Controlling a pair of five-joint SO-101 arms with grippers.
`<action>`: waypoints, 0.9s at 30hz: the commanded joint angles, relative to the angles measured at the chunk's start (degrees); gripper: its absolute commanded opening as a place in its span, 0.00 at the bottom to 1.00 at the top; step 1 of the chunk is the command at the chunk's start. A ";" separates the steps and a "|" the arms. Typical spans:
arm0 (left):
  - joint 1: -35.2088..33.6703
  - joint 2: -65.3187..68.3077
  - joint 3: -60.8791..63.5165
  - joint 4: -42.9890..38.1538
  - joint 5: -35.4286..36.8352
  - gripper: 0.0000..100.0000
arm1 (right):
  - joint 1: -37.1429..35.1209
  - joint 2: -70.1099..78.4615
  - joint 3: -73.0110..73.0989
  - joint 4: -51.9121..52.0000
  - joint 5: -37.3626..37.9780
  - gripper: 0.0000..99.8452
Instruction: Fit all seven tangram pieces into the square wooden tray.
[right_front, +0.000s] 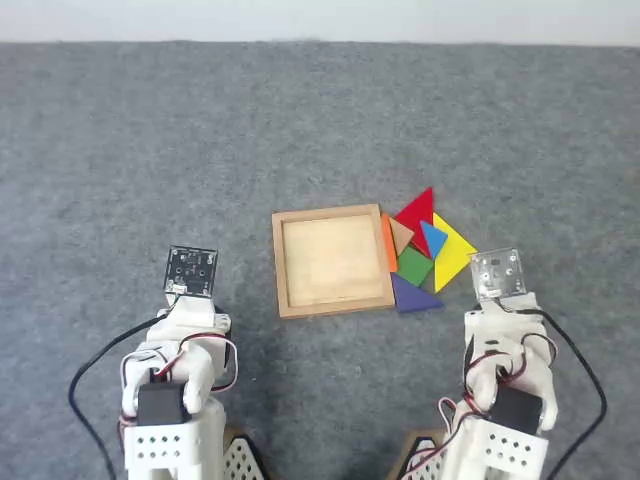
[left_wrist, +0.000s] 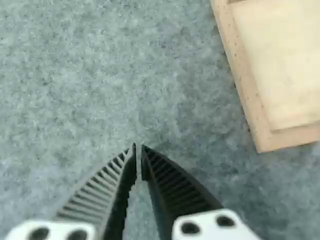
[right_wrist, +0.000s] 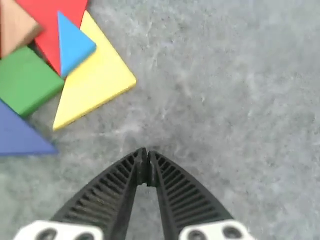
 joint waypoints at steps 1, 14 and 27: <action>0.09 -0.97 -0.66 0.18 0.00 0.02 | 0.66 -0.57 -5.89 3.03 1.67 0.01; 0.09 -0.97 -0.66 0.18 0.00 0.02 | -6.99 23.34 -28.40 9.71 3.60 0.01; 0.09 -0.97 -0.66 0.18 0.00 0.02 | -22.81 86.02 -59.43 -1.19 -10.11 0.01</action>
